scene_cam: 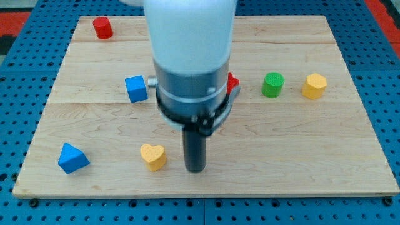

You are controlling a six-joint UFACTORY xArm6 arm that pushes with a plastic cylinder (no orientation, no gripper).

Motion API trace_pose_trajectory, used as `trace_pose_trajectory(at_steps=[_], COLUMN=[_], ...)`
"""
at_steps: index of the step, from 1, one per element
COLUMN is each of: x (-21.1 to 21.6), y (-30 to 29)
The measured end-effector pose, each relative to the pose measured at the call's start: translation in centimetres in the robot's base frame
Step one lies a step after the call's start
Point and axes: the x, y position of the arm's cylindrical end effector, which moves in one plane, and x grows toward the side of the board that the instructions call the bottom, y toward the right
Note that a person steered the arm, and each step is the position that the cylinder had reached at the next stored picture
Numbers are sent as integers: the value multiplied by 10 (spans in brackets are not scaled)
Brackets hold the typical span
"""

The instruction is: Move the yellow heart parallel to the blue cube

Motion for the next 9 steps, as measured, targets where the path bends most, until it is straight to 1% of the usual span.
trace_pose_trajectory(at_steps=[1,2,3,4,5,6,7,8,9], x=[16,-19,-32,-7,-26,-32,-37,-45,-34], y=[-52,-98,-112,-58,-23,-30,-71,-96,-44])
